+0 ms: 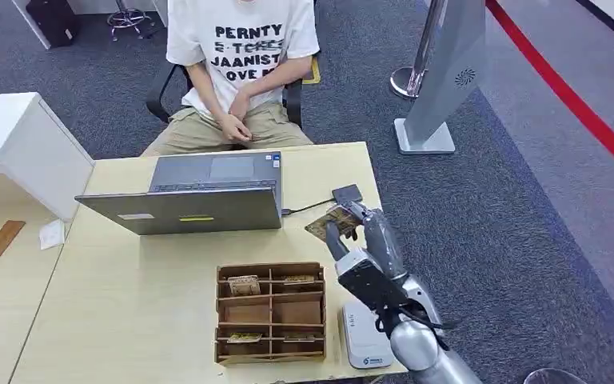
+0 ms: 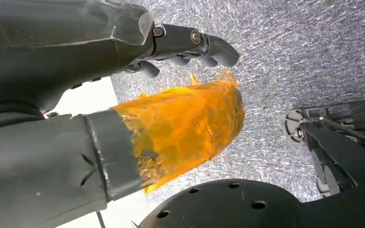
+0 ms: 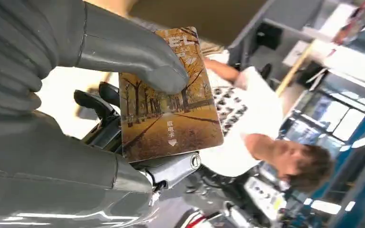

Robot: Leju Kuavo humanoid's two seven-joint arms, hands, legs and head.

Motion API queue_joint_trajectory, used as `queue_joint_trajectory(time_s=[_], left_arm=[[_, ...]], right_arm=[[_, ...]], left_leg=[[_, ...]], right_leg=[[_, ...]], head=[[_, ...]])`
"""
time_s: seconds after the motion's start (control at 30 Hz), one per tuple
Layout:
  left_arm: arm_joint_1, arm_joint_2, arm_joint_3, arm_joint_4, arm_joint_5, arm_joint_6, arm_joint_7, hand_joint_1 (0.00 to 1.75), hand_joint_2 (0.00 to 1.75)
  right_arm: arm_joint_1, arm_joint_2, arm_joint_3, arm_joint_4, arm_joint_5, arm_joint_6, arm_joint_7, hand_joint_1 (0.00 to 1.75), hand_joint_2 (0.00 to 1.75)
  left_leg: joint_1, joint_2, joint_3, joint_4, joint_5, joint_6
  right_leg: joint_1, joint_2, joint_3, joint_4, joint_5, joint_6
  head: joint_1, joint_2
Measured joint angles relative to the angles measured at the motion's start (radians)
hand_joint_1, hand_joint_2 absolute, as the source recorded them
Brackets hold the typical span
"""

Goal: Pass the card to the sensor for recognition and then transmit it.

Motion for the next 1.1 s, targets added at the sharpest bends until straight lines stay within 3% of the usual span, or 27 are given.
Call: queue_joint_trajectory(time_s=[0.4,0.8,1.1], left_arm=[[0.001,0.001,0.017,0.000,0.004,0.000,0.000,0.00,0.00],[0.008,0.001,0.049,0.000,0.033,0.011,0.000,0.00,0.00],[0.011,0.001,0.066,0.000,0.039,0.009,0.000,0.00,0.00]], right_arm=[[0.036,-0.027,-0.032,-0.007,0.015,0.002,0.006,1.75,1.75],[0.158,-0.084,-0.130,-0.014,0.148,-0.008,0.065,1.75,1.75],[0.194,-0.131,-0.150,0.028,0.227,0.023,0.105,1.75,1.75]], left_leg=[[0.000,0.000,0.000,0.000,0.000,0.000],[-0.001,0.000,0.000,0.000,-0.001,0.001],[-0.001,0.000,0.000,0.000,-0.001,0.001]], right_leg=[[0.000,0.000,0.000,0.000,0.000,0.000],[0.000,0.000,0.000,-0.001,-0.001,0.001],[0.000,0.000,0.000,-0.001,0.000,0.001]], head=[[0.000,0.000],[0.000,0.000],[0.000,0.000]])
